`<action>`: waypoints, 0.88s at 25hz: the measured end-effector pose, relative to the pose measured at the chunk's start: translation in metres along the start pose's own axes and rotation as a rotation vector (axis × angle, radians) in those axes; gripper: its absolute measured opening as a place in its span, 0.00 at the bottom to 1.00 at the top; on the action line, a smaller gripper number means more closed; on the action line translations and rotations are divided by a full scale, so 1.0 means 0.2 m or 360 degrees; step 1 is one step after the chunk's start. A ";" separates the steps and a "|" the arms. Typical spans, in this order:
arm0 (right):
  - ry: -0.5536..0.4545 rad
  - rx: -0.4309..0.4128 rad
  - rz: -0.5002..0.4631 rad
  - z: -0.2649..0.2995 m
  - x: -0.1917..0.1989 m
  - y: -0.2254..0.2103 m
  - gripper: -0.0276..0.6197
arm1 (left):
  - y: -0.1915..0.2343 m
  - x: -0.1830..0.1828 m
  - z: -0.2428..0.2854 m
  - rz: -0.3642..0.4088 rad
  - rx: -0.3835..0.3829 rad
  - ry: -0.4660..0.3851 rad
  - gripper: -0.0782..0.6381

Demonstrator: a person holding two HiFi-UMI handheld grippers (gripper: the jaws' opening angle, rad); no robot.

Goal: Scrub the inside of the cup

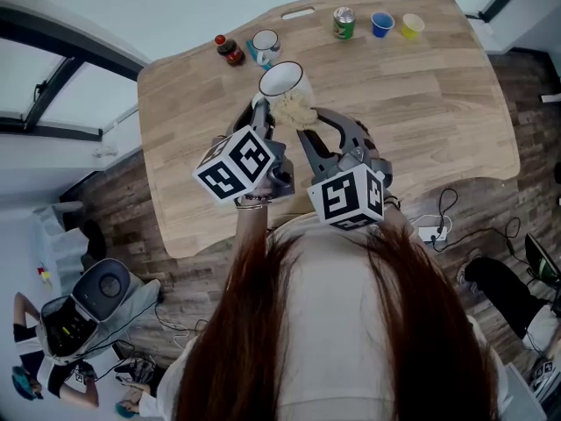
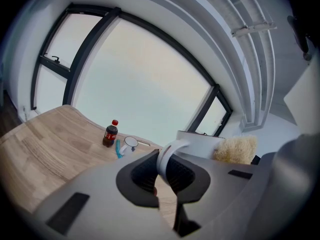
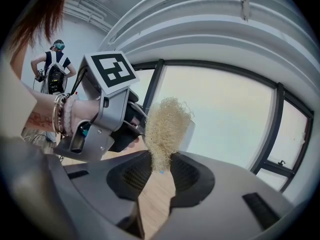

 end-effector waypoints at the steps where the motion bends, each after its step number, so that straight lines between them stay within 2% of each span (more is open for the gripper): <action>1: 0.0002 -0.0005 -0.0010 0.00 0.00 0.00 0.21 | 0.00 0.00 0.00 0.0001 -0.0002 -0.0002 0.14; 12: -0.0011 -0.0027 -0.0003 0.00 -0.02 0.03 0.22 | -0.01 0.00 -0.01 0.0026 0.0000 -0.0014 0.14; 22: -0.0039 -0.0088 0.0073 0.00 -0.03 0.04 0.22 | -0.02 -0.01 0.00 0.0057 0.0008 -0.0015 0.14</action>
Point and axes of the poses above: the fingertips, and each gripper's own axes: z forward along the fingers, y to its left, x out of its underside, the point moved 1 cm from there along -z, backward along the fingers, and after that the axes turned 13 degrees about -z, right-handed, at the moved point
